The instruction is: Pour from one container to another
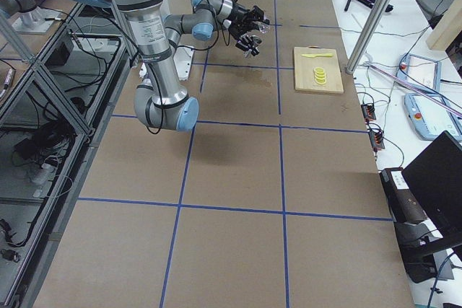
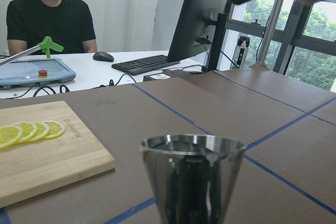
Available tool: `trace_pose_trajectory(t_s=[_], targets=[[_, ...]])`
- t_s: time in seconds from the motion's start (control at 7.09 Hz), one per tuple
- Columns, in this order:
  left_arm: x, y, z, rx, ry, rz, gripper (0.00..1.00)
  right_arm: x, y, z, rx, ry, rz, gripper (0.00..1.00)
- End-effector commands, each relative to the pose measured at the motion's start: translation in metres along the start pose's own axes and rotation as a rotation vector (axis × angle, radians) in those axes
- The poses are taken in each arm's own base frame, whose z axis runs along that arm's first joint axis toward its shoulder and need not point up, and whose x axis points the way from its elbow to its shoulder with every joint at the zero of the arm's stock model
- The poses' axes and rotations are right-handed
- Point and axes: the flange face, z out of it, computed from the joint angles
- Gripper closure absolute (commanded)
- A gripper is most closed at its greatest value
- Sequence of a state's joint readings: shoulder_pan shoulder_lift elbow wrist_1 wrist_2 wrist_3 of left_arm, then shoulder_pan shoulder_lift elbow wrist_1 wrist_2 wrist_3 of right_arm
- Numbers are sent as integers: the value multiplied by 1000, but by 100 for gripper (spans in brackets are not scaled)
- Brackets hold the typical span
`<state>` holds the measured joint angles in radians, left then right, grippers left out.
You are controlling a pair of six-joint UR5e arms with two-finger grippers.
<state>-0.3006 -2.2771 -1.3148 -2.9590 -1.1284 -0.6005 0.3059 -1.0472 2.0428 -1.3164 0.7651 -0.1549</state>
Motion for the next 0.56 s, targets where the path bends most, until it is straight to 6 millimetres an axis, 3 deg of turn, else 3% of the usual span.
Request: trace_pose_trajectory(t_s=[0.0,0.14,0.42], targets=[[-10,-4,-12,32,-23,-11,100,7,1,0,22,0,203,100],[-16,-8,-12,41,-32,-10,100,15,7,5,15,-5,288,100],[-58,-15,-16,54,-88,17,100,26,35,1,-3,4,449,100]])
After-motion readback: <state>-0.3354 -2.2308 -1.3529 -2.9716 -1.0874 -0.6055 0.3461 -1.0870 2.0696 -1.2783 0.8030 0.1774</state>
